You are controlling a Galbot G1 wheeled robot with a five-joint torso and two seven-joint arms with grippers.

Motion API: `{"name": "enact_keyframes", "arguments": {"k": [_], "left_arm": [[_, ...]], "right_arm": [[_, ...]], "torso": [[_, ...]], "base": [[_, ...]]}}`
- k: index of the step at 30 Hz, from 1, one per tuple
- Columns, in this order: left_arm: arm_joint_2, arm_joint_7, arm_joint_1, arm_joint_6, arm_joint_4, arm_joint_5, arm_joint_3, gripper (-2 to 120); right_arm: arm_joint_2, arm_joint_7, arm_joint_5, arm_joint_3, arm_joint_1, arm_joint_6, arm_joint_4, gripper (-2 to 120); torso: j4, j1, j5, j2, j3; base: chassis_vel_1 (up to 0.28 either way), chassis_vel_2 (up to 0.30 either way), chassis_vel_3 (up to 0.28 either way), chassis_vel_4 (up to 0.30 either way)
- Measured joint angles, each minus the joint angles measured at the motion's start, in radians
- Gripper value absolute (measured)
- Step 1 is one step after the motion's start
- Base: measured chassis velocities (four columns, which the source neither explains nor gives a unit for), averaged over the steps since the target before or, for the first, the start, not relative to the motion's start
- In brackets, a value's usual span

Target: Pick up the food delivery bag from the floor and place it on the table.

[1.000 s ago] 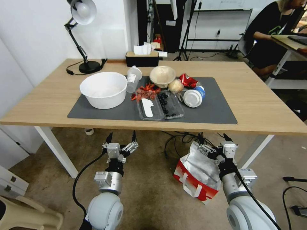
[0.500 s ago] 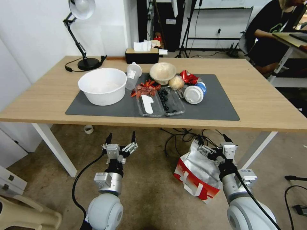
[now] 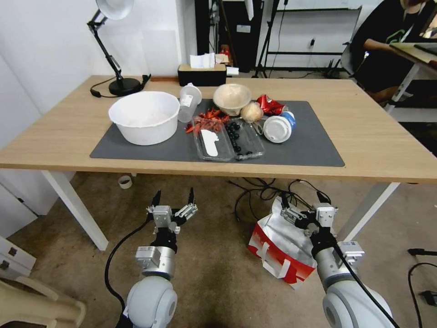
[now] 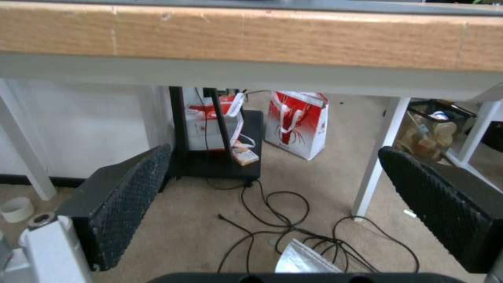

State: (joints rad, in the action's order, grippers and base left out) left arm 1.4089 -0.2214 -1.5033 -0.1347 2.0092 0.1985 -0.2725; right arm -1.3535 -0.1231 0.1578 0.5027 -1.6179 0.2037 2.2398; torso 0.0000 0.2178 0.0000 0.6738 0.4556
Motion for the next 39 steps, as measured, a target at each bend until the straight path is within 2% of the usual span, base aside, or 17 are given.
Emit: {"name": "enact_keyframes", "arguments": {"k": [39], "left_arm": [[-0.008,0.002,0.015,-0.034,-0.033,0.023,0.017,100]], "right_arm": [[-0.023,0.002,-0.027,-0.003,0.000,-0.026,-0.028,100]], "torso": [[0.0000,-0.064,0.0000,-0.166,-0.102]], "base": [[0.000,0.000,0.000,0.000]]}}
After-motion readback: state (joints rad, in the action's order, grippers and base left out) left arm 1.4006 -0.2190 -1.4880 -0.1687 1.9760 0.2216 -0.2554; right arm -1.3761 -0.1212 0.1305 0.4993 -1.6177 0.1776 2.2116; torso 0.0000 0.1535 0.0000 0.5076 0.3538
